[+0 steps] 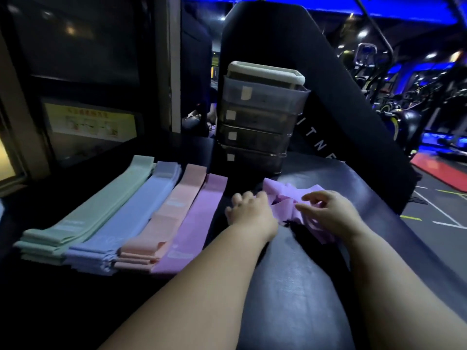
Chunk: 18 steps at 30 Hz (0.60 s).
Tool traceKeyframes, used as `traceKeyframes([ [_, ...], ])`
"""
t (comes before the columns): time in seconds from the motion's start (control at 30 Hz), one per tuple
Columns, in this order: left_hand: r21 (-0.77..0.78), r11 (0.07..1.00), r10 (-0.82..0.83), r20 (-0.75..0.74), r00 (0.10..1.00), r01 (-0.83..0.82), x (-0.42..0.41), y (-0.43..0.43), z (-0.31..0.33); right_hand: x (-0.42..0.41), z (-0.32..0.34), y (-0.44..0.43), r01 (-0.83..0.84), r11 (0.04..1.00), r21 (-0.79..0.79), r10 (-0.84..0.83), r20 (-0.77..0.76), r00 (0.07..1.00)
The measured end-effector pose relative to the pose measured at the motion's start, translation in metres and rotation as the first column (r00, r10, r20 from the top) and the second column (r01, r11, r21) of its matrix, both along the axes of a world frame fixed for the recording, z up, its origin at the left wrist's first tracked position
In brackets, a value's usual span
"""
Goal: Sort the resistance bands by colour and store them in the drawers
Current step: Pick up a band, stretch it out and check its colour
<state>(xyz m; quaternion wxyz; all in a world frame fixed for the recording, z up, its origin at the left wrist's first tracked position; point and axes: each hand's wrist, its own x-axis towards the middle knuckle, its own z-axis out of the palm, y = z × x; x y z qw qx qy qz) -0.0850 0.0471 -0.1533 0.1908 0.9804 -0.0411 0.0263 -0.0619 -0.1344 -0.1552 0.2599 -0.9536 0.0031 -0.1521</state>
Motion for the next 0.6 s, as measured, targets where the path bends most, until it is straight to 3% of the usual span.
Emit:
traceKeyframes([
  [0.13,0.015,1.000,-0.010,0.035,0.999,0.010,0.008,0.003,-0.011,0.001,0.001,-0.001,-0.058,0.998,-0.040,0.051,-0.148,0.988],
  [0.33,-0.075,0.997,-0.007,0.101,0.995,0.014,0.009,0.008,-0.011,0.004,0.001,-0.002,-0.065,0.993,-0.101,0.050,-0.140,0.989],
  [0.47,-0.290,0.956,0.025,0.213,0.977,0.039,0.003,0.005,-0.004,0.004,0.006,-0.007,-0.074,0.997,0.004,0.074,-0.016,0.997],
  [0.6,-0.579,0.813,0.118,0.270,0.956,0.063,-0.003,0.006,0.006,-0.001,0.012,-0.013,-0.092,0.983,0.156,0.083,0.065,0.994],
])
